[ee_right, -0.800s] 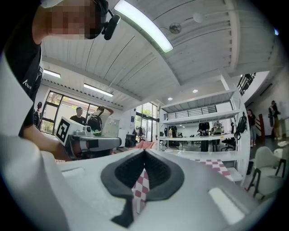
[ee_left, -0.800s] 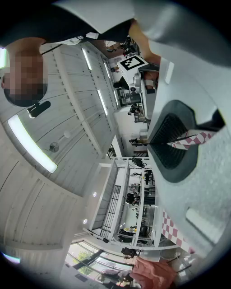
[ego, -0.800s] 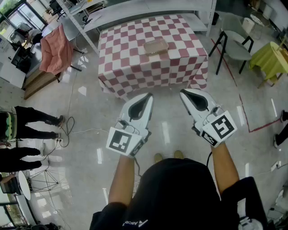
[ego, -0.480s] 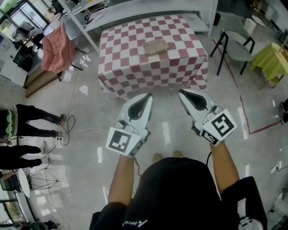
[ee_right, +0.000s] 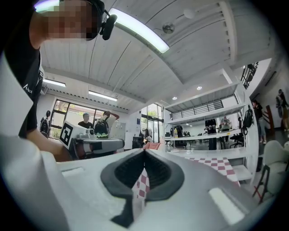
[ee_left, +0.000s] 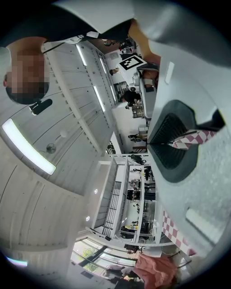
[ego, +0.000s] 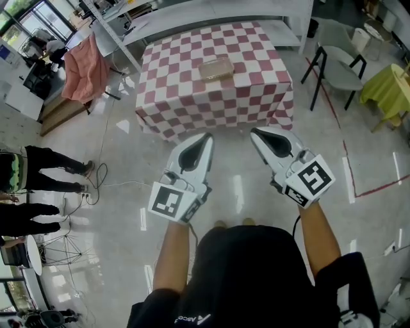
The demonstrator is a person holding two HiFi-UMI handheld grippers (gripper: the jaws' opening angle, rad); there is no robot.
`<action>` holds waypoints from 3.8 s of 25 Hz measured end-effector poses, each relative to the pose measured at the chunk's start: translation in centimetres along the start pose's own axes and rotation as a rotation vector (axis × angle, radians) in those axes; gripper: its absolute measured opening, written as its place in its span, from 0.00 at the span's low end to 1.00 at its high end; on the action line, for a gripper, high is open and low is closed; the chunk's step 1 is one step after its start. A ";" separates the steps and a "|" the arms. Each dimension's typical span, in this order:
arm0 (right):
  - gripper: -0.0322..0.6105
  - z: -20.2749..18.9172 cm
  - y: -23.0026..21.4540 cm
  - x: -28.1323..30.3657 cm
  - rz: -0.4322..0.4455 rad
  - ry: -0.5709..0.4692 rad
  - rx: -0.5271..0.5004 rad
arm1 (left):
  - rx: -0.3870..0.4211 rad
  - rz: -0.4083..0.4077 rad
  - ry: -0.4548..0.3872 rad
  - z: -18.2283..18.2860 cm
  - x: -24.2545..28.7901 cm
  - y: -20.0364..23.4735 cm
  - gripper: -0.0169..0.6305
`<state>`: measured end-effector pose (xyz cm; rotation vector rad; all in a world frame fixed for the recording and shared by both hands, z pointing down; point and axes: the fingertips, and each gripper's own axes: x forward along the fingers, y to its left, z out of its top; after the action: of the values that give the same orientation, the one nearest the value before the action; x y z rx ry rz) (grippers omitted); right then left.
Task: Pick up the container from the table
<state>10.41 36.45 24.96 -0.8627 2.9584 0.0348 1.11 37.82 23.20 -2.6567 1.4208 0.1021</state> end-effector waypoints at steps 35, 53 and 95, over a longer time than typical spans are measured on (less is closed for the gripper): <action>0.05 -6.7 -19.4 23.8 -0.019 0.134 -0.016 | -0.064 -0.027 -0.022 -8.5 17.7 25.2 0.05; 0.05 -9.7 -29.8 34.9 -0.110 0.205 0.000 | 0.115 -0.360 0.272 -18.0 29.2 32.2 0.86; 0.05 -17.7 -43.4 36.8 0.104 0.329 0.027 | 0.389 -0.669 1.245 -39.3 36.8 34.4 0.95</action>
<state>1.86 -20.53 40.12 -0.7765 3.2973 -0.1575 -7.12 -17.00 54.95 -2.6198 0.4008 -1.8788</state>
